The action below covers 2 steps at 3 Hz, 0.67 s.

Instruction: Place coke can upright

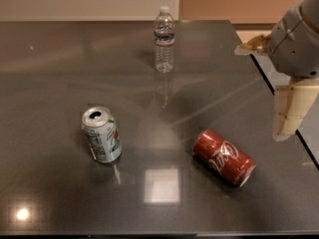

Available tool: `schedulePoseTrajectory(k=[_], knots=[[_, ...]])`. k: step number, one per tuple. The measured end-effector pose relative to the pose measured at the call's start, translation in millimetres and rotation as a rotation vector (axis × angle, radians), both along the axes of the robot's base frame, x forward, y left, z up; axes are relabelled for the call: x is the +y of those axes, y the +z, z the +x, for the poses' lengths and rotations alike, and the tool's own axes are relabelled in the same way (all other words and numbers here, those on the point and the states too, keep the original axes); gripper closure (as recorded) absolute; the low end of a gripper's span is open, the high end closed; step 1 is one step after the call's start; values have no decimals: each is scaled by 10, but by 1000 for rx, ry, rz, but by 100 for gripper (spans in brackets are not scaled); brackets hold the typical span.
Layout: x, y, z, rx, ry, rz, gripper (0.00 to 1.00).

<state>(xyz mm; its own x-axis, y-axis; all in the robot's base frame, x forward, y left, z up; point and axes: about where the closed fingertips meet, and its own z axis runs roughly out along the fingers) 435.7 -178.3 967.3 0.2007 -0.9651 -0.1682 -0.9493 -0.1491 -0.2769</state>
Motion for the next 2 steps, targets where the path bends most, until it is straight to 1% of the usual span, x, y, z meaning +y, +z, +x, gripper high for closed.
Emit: schedulePoseTrajectory(k=[1, 2], knots=[[275, -53, -37, 6, 246, -17, 0], [459, -126, -121, 3, 463, -34, 0]])
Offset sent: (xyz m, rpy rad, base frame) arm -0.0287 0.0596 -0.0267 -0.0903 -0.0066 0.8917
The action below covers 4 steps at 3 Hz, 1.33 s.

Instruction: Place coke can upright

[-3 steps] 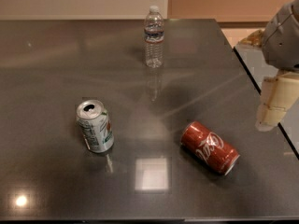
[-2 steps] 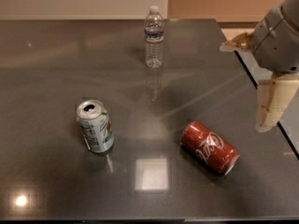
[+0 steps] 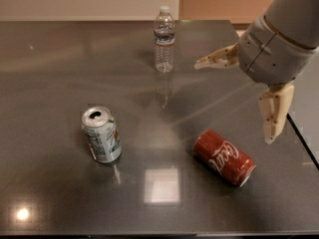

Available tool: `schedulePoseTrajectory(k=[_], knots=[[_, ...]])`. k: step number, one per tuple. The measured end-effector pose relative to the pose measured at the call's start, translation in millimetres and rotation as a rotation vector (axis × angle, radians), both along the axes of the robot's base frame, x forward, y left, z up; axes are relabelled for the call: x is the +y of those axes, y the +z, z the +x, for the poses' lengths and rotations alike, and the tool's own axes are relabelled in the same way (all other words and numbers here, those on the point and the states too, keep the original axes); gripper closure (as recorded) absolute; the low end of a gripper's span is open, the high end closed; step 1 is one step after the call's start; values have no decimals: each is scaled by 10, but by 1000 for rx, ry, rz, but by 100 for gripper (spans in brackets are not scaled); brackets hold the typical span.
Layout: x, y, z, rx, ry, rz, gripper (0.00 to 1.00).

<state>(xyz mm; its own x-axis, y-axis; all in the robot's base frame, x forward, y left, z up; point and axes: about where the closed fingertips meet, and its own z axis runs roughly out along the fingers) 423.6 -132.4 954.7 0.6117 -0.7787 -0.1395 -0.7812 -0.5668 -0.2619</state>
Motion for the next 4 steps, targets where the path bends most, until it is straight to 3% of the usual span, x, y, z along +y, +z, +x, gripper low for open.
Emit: schedulePoseTrajectory(k=[1, 2, 3, 4], knots=[[84, -83, -123, -8, 204, -26, 0], [82, -138, -234, -41, 370, -54, 0], [42, -219, -281, -81, 529, -108, 0], [15, -301, -277, -103, 639, -163, 0]])
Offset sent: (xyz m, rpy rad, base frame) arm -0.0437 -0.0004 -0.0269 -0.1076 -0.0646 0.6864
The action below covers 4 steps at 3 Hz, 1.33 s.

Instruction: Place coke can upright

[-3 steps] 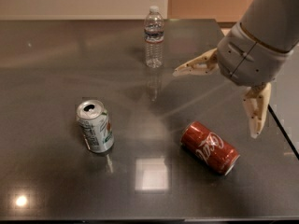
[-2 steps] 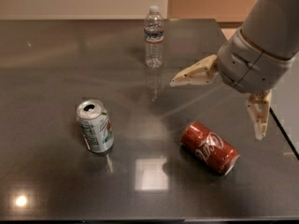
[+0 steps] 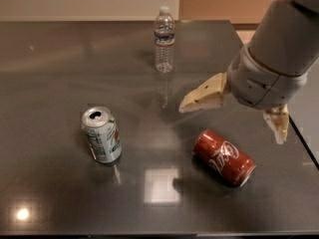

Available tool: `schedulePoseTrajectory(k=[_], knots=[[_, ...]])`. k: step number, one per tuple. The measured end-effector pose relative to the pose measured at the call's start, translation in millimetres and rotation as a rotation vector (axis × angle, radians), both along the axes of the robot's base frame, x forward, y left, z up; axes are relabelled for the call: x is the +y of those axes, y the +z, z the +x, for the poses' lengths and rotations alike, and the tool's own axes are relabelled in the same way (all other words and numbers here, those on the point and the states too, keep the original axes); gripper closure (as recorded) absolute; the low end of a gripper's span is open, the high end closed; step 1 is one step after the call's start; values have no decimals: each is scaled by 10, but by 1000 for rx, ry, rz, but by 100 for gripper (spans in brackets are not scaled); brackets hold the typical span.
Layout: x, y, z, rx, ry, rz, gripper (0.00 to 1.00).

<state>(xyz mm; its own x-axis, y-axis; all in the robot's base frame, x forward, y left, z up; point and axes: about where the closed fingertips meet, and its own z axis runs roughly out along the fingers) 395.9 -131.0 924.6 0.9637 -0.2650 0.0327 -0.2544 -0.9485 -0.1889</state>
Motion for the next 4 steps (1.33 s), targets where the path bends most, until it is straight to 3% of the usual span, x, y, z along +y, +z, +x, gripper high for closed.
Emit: schedulePoseTrajectory(k=[1, 2, 3, 4], knots=[[-8, -71, 1, -25, 86, -62, 0], [-8, -70, 1, -25, 86, -62, 0], [41, -63, -20, -37, 131, -72, 0], [159, -114, -100, -57, 242, -117, 0]])
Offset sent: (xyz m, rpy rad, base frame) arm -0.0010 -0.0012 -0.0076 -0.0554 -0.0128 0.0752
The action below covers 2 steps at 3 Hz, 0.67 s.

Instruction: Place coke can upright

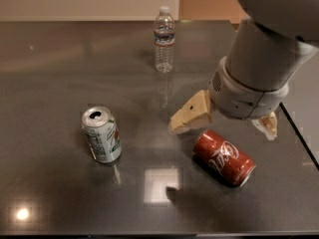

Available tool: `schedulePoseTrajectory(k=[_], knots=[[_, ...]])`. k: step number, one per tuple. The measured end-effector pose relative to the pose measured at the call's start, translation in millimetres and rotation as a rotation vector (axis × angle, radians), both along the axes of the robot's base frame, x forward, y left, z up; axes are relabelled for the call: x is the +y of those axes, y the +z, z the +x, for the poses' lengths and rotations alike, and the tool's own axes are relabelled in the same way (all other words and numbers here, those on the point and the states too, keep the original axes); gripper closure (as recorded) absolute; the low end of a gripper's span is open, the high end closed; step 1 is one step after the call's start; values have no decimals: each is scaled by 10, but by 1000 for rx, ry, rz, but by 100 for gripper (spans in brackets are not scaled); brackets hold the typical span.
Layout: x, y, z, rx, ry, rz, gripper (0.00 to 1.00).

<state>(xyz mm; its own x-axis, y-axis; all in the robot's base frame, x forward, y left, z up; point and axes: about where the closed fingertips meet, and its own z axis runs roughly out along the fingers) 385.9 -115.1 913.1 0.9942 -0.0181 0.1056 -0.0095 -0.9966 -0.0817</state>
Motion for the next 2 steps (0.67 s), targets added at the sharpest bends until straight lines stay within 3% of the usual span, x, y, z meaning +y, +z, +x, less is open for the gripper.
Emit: schedulePoseTrajectory(k=[2], knots=[[82, -141, -168, -27, 245, -61, 0]])
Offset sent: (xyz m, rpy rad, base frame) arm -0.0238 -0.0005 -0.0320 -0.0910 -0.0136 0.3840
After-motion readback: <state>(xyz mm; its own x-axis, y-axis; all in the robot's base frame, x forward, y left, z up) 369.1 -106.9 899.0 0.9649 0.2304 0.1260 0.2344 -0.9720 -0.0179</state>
